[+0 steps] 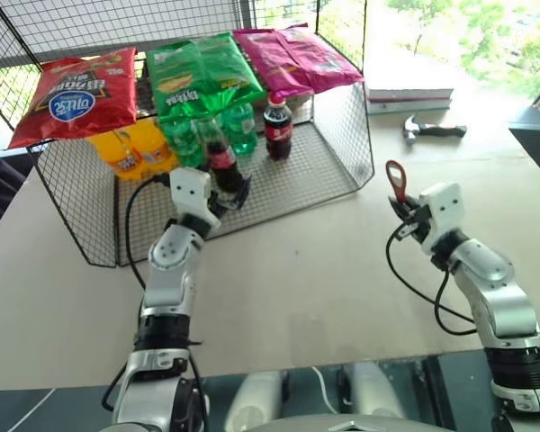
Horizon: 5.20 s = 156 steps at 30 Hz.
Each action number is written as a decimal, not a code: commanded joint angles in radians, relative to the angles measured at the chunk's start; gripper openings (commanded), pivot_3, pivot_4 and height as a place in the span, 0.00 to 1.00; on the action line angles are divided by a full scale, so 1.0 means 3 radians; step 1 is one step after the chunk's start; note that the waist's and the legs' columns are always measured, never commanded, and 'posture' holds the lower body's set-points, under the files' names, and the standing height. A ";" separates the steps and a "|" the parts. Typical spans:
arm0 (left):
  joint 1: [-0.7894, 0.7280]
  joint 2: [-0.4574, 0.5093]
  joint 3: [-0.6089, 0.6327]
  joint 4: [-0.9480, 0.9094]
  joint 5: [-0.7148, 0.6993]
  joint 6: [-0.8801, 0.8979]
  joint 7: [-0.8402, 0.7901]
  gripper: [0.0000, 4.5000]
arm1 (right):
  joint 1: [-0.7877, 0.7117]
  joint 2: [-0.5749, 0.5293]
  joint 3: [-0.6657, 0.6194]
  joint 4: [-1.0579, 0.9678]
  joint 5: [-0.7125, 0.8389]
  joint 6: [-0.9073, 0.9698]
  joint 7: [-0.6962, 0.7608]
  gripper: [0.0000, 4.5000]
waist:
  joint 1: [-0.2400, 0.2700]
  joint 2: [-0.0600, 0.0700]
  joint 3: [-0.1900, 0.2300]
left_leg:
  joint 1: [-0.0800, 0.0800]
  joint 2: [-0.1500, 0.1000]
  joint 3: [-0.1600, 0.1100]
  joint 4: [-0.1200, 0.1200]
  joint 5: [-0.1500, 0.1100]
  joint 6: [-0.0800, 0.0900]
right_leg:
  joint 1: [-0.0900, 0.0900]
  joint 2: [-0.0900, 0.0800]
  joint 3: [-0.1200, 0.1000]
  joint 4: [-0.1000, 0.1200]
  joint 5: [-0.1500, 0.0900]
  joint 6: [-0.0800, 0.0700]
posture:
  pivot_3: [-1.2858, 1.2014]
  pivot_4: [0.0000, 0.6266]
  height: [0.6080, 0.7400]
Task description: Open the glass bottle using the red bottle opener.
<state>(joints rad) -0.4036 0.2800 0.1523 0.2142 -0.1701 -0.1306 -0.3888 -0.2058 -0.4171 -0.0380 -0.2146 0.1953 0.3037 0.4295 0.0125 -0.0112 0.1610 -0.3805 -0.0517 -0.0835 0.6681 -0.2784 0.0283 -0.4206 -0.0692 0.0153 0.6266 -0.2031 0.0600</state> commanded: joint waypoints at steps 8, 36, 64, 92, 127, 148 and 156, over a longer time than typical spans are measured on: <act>-0.0237 0.0063 0.0050 0.0277 0.0134 -0.0345 0.0176 0.98 | 0.0045 -0.0030 -0.0092 -0.0133 -0.0027 -0.0052 -0.0014 0.00 | 0.0001 0.0000 0.0000 | -0.0001 0.0000 0.0000 0.0000 0.0000 0.0000 | 0.0000 0.0000 0.0000 0.0000 0.0000 0.0000 | 0.52 0.24 1.00; -0.1436 0.0169 -0.0009 0.2140 0.0304 -0.0714 0.0293 0.93 | 0.0155 -0.0018 -0.0151 -0.0258 -0.0090 -0.0033 -0.0109 0.00 | -0.0003 -0.0001 -0.0001 | -0.0001 -0.0015 -0.0003 0.0002 0.0000 0.0000 | 0.0000 0.0000 -0.0003 0.0002 0.0001 0.0002 | 0.52 0.24 1.00; -0.0227 0.0012 -0.0714 -0.0249 -0.0655 0.0535 -0.1634 0.60 | -0.0172 -0.0032 -0.0198 -0.0056 -0.0047 -0.0058 -0.0060 0.00 | -0.0044 0.0001 -0.0002 | 0.0000 -0.0005 0.0000 0.0003 0.0000 0.0001 | -0.0001 0.0000 0.0003 0.0006 0.0001 0.0002 | 0.52 0.24 1.00; -0.0224 -0.0072 -0.0595 -0.0326 -0.0762 0.0232 -0.1735 0.99 | -0.0214 0.0021 -0.0145 -0.0015 -0.0086 -0.0091 -0.0032 0.00 | -0.0046 0.0001 -0.0003 | 0.0002 -0.0005 0.0000 0.0003 0.0000 0.0001 | 0.0002 0.0000 0.0003 0.0005 0.0001 0.0002 | 0.52 0.24 1.00; -0.0031 -0.0024 -0.0647 -0.0569 -0.0790 0.0423 -0.1668 0.35 | -0.0751 0.0147 0.0698 -0.0059 -0.0711 -0.0383 0.0025 0.00 | -0.0087 0.0005 -0.0005 | 0.0012 -0.0004 0.0000 0.0003 0.0001 0.0001 | 0.0012 0.0001 0.0003 0.0005 0.0001 0.0002 | 0.52 0.24 1.00; 0.0005 0.0031 -0.0730 -0.0505 -0.0736 0.0462 -0.1663 0.32 | -0.1172 -0.0083 0.1402 0.0960 -0.2338 -0.2474 -0.0464 0.00 | -0.0083 0.0004 -0.0017 | 0.0051 -0.0006 0.0002 -0.0001 0.0000 0.0001 | 0.0046 0.0001 0.0005 0.0003 0.0000 0.0001 | 0.52 0.24 1.00; -0.0005 0.0050 -0.0720 -0.0470 -0.0738 0.0482 -0.1656 0.32 | -0.1241 0.0051 0.1485 0.1229 -0.2445 -0.2840 -0.0607 0.00 | -0.0087 0.0005 -0.0025 | 0.0063 -0.0001 0.0005 -0.0002 0.0000 0.0001 | 0.0056 0.0005 0.0009 0.0002 0.0000 0.0001 | 0.52 0.24 1.00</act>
<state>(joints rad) -0.4225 0.2912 -0.0375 0.0377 -0.4252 -0.0215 -0.8923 -0.5803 -0.4134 0.3413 0.1579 -0.5190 -0.4839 0.2230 -0.0136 -0.0097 0.1537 -0.3613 -0.0520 -0.0821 0.6676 -0.2784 0.0287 -0.4035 -0.0677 0.0180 0.6273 -0.2031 0.0603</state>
